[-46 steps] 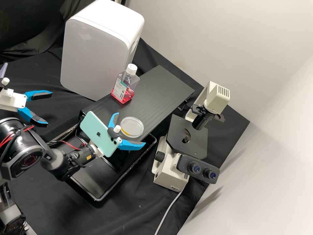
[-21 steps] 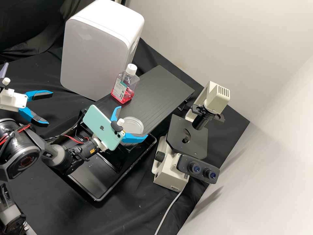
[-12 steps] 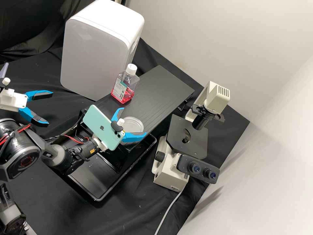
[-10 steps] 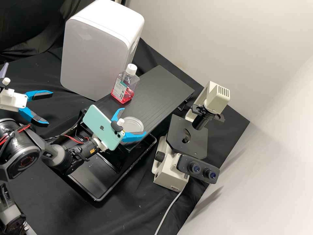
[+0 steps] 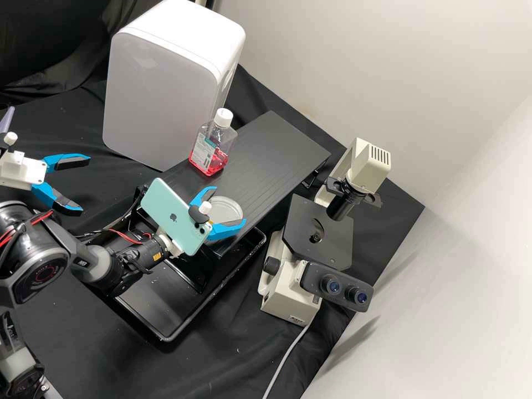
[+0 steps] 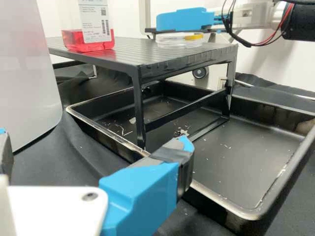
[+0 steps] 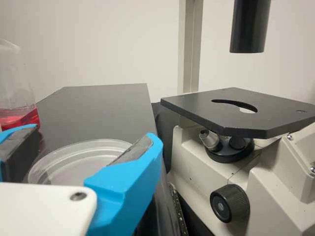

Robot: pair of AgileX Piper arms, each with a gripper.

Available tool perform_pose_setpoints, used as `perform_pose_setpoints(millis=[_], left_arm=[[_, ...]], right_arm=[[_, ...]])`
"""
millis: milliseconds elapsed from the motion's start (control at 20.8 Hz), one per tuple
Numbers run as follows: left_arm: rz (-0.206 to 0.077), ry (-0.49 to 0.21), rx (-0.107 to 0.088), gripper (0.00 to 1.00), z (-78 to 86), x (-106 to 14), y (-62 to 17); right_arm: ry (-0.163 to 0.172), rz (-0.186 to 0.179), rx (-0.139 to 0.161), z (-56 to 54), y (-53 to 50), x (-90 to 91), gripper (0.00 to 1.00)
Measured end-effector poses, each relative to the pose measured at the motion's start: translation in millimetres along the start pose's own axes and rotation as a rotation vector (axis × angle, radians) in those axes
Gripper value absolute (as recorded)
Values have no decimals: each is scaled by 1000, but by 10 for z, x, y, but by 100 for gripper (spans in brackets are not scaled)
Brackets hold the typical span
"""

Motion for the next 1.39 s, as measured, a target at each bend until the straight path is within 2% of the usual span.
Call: perform_pose_setpoints(millis=[1202, 1394], left_arm=[[-1, -4, 1, 100, 9, 1, -2], [-1, -4, 1, 100, 9, 1, -2]], right_arm=[[-1, -2, 0, 2, -5, 1, 100], [-13, -13, 0, 33, -32, -18, 100]])
